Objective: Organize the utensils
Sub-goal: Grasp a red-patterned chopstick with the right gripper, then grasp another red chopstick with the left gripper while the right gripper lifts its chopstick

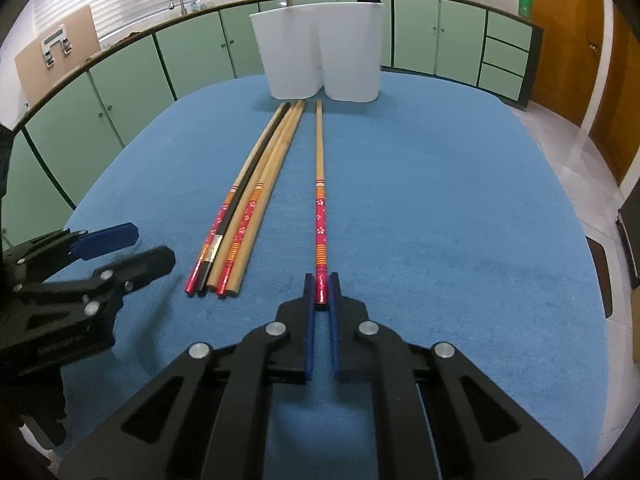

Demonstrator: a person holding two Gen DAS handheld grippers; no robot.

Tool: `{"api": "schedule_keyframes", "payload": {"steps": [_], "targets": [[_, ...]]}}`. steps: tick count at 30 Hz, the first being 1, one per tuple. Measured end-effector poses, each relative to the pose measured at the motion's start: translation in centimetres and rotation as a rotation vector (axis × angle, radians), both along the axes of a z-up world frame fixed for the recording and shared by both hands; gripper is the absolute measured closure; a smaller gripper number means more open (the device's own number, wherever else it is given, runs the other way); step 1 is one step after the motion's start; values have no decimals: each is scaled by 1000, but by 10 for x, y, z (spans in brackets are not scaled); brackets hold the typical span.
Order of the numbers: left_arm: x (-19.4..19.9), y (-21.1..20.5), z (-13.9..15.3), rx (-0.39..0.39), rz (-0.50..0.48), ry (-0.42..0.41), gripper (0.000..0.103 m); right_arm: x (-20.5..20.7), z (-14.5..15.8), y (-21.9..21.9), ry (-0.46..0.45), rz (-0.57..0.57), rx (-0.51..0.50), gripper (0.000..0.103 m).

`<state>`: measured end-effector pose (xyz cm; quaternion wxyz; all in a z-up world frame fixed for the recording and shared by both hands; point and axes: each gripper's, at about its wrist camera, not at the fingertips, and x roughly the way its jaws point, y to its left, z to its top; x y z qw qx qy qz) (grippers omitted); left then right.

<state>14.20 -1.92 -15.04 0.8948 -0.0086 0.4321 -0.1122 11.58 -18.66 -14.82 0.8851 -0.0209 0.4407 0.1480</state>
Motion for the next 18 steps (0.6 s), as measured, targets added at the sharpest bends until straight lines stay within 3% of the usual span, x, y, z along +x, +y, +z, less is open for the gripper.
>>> {"api": "schedule_keyframes", "payload": {"steps": [7,18], "targets": [[0,-17,-9,20,-36,8,42,0,-1,1,0,-1,0,98],[-2,7,-7,81,35,2,41,0,-1,-1,2,-2,12,97]]}}
